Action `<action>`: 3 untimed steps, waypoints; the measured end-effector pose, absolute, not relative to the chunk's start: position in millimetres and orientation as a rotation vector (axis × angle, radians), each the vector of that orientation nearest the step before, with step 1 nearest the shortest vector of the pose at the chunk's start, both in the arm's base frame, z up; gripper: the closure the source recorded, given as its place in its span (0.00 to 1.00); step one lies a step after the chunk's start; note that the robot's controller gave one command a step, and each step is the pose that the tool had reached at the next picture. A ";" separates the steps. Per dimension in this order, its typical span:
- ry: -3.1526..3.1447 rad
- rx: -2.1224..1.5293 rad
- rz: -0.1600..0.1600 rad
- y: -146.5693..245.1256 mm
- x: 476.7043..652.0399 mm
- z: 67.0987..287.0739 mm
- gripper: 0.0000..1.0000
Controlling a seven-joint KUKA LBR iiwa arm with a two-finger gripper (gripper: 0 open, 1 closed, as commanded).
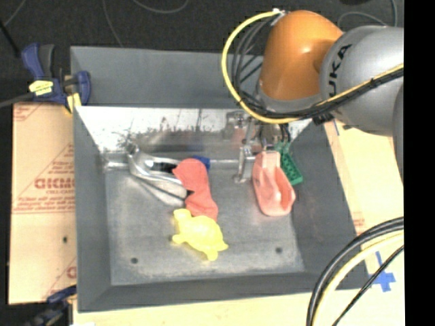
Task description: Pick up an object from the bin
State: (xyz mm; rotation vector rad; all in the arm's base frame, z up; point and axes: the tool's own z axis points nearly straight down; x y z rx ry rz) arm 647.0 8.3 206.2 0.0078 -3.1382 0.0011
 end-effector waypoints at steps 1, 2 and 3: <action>-3.147 0.008 0.001 8.3 648.4 211.5 0.00; -3.147 0.092 0.002 25.9 629.7 149.1 0.00; -3.150 0.074 -0.001 53.3 631.5 102.0 0.00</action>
Offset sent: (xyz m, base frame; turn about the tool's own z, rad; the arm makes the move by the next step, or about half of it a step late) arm -0.0341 0.0332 -0.1081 -0.1025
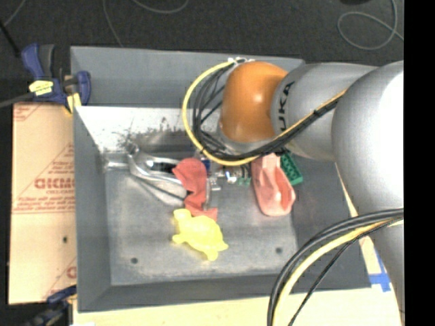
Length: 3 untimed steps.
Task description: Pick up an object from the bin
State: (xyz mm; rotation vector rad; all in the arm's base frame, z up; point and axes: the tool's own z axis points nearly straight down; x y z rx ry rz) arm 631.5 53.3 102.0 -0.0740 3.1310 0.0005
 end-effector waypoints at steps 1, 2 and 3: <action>3.107 -0.009 0.003 67.8 628.8 82.1 0.00; 3.088 -0.379 -0.005 65.2 640.4 78.5 1.00; 3.089 -0.378 -0.005 65.2 640.3 78.4 1.00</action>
Offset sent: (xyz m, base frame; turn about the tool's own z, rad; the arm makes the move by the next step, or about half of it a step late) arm 0.0028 0.0144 -0.0306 -0.2011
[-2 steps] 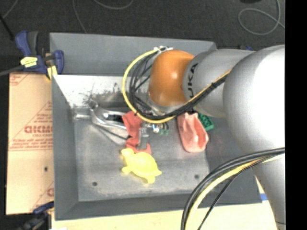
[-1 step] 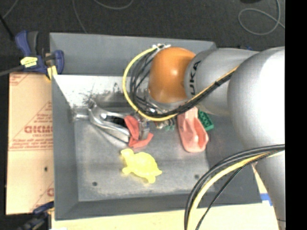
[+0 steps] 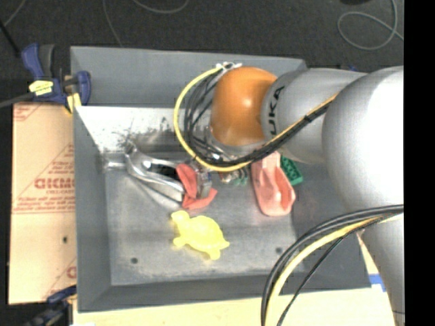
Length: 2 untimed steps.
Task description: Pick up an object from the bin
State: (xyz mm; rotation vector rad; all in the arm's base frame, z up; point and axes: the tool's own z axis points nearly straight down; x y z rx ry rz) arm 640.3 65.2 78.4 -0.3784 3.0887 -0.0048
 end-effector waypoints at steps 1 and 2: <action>3.082 -0.401 -0.006 60.3 637.2 156.7 1.00; 3.082 -0.400 -0.006 60.4 637.2 156.7 1.00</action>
Offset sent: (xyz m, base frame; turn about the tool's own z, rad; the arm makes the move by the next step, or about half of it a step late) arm 0.0000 0.0000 0.0000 0.0000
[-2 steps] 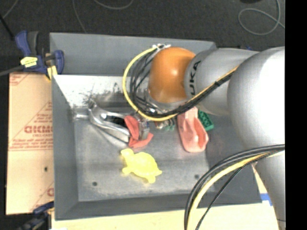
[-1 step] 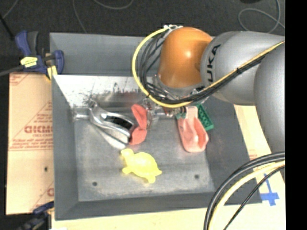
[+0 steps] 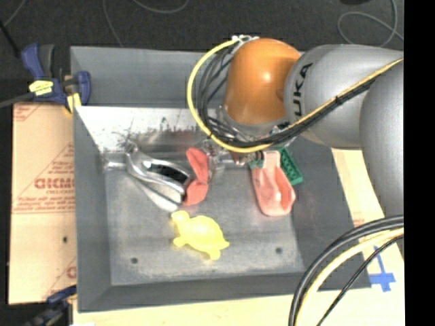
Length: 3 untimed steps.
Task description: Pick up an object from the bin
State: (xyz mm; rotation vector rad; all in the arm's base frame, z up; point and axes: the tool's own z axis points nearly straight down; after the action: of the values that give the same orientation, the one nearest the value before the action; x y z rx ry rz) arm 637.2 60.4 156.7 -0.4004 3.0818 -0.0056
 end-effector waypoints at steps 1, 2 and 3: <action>3.081 -0.322 -0.003 56.7 634.4 106.2 1.00; 3.100 -0.369 -0.006 65.2 635.2 111.4 1.00; 3.061 -0.422 -0.009 87.4 647.0 153.0 1.00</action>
Offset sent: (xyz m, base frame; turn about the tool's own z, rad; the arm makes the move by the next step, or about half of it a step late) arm 0.0126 0.0221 0.0273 -0.0715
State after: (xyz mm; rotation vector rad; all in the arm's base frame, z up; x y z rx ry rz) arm 647.0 87.4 153.0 -0.4217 3.0607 -0.0086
